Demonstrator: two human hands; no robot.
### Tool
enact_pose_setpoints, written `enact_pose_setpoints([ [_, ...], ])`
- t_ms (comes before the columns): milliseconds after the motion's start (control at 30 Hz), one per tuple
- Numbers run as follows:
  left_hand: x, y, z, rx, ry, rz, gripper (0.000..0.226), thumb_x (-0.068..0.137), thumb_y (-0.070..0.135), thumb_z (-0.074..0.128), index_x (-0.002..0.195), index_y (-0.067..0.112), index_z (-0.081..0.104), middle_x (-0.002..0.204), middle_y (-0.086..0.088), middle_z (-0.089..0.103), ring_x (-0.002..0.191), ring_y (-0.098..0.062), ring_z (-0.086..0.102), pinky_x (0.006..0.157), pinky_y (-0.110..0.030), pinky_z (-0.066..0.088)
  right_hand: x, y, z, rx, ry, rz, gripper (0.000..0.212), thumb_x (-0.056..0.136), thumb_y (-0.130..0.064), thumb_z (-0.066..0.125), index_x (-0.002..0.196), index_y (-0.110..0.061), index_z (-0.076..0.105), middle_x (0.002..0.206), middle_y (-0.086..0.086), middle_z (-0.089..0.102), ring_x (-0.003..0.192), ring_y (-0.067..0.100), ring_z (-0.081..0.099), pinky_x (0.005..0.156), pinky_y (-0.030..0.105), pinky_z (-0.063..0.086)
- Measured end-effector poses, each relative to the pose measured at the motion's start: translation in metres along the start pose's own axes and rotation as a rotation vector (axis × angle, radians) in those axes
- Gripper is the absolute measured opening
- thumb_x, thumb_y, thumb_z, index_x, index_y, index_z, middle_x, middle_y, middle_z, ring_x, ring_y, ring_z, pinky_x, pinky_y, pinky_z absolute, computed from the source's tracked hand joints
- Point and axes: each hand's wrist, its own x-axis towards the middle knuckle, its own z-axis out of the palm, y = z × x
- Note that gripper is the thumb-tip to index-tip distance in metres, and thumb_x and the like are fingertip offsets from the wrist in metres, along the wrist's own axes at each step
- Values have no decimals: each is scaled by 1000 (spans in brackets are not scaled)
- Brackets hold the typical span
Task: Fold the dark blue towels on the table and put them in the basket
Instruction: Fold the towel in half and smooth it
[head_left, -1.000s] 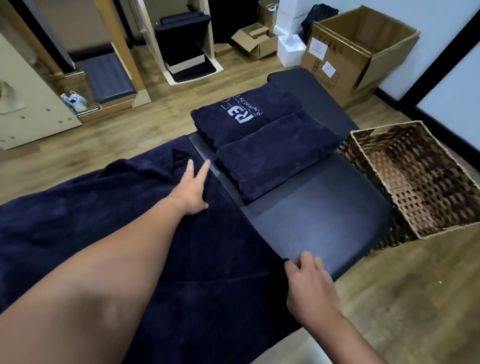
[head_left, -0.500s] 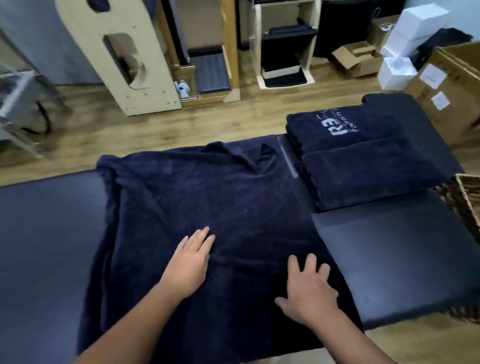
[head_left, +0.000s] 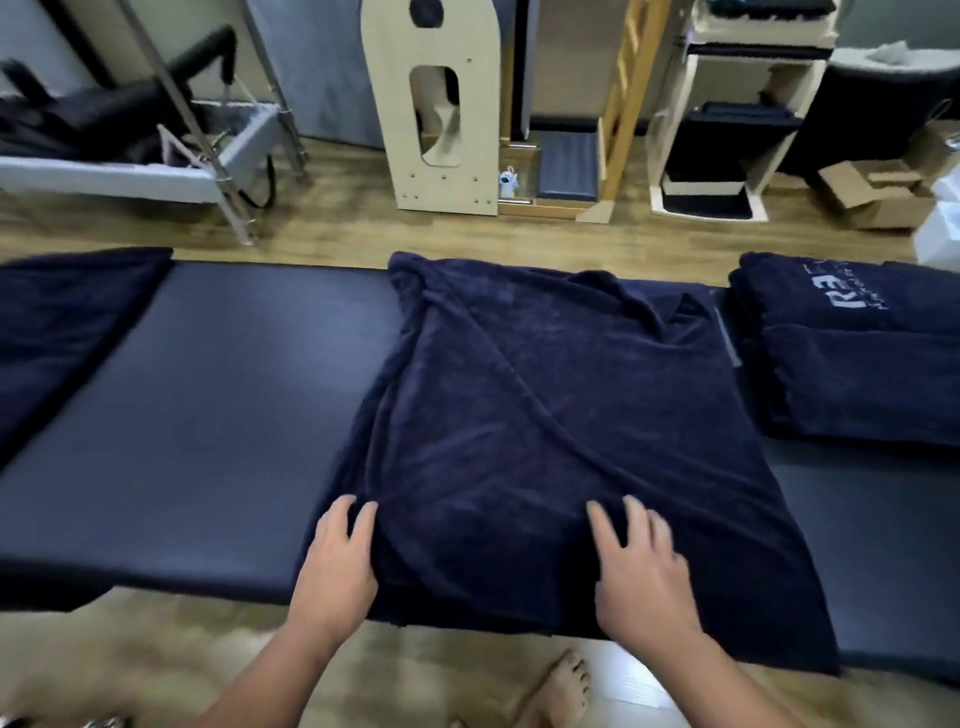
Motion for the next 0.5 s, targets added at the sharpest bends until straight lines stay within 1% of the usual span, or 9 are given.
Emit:
enact_pose_setpoints([
  [33, -7, -3, -3, -10, -13, -31, 69, 63, -9, 67, 131, 2, 58, 132, -17, 49, 109, -41, 57, 84, -48, 57, -7, -14, 7, 18, -51, -44, 91, 88, -33, 57, 157, -40, -2, 165, 8, -7, 148, 37, 3, 109, 54, 37],
  [100, -17, -15, -7, -8, 18, -65, 65, 64, -2, 74, 127, 2, 58, 119, -14, 50, 93, -38, 55, 71, -46, 56, -17, -34, 19, 34, -205, -63, 99, 88, -31, 58, 154, -45, -14, 162, 5, -27, 150, 40, -11, 110, 65, 27],
  [167, -20, -27, -10, -39, 30, -92, 61, 71, 8, 80, 126, 2, 56, 112, -13, 49, 90, -35, 51, 70, -47, 55, -19, -40, 26, 1, -280, -54, 111, 84, -23, 62, 151, -45, -24, 156, 4, -41, 149, 42, -21, 109, 71, 21],
  [200, -20, -31, -12, -69, 24, -100, 61, 74, 11, 79, 129, 3, 55, 112, -12, 48, 93, -34, 49, 75, -49, 55, -18, -39, 26, 0, -287, -48, 112, 84, -19, 62, 150, -46, -25, 156, 3, -43, 149, 41, -23, 109, 71, 21],
  [233, -21, -37, -14, -98, 8, -100, 62, 78, 13, 77, 134, 5, 53, 116, -11, 47, 99, -34, 48, 83, -49, 53, -17, -37, 25, 13, -284, -47, 110, 86, -17, 61, 151, -47, -22, 157, 2, -42, 150, 40, -22, 109, 71, 22],
  [300, -24, -44, -20, -79, -77, -56, 70, 77, 17, 69, 143, 13, 44, 130, -8, 42, 111, -31, 43, 95, -43, 47, -14, -32, 21, 72, -272, -58, 97, 93, -25, 59, 153, -51, -13, 161, -2, -35, 151, 37, -19, 108, 71, 26],
  [367, -26, -50, -25, 7, -136, 16, 80, 71, 23, 64, 147, 20, 37, 140, -4, 35, 117, -29, 40, 96, -40, 45, -11, -28, 17, 122, -271, -73, 83, 98, -34, 54, 154, -51, -4, 163, -4, -28, 152, 34, -17, 108, 71, 28],
  [400, -26, -52, -28, 27, -157, 46, 82, 71, 23, 64, 148, 20, 34, 141, -3, 32, 118, -28, 39, 97, -39, 45, -11, -28, 16, 136, -272, -79, 78, 99, -37, 52, 155, -51, -1, 164, -5, -27, 153, 34, -16, 108, 71, 28],
  [500, -17, -58, -32, 11, -209, 123, 78, 76, 17, 65, 148, 18, 34, 137, -3, 31, 118, -25, 38, 97, -34, 46, -12, -27, 18, 141, -263, -84, 71, 102, -39, 46, 155, -50, 0, 165, -5, -26, 153, 33, -16, 108, 71, 28],
])
